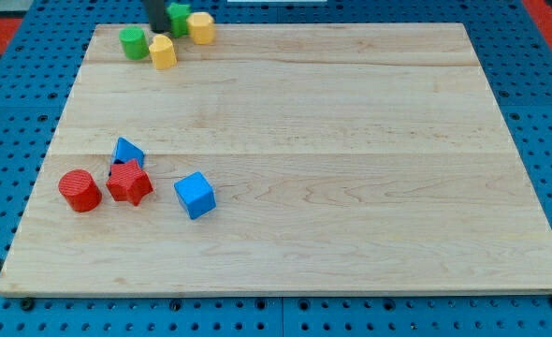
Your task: Separate the yellow hexagon from green star
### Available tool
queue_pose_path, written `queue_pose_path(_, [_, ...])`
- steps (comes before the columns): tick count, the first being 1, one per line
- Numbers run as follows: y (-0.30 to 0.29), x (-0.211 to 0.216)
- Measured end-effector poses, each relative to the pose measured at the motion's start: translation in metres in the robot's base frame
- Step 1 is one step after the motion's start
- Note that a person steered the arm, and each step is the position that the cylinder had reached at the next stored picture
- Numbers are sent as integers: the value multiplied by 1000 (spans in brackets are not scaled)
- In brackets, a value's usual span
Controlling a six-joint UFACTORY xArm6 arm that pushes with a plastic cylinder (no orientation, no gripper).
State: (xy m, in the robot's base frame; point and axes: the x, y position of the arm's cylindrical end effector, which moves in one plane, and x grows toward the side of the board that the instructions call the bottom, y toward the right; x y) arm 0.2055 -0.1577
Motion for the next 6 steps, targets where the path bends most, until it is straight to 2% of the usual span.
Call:
queue_pose_path(1, [0,39])
queue_pose_path(2, [4,32])
queue_pose_path(4, [-13,-14])
queue_pose_path(5, [-11,-14])
queue_pose_path(6, [29,-13])
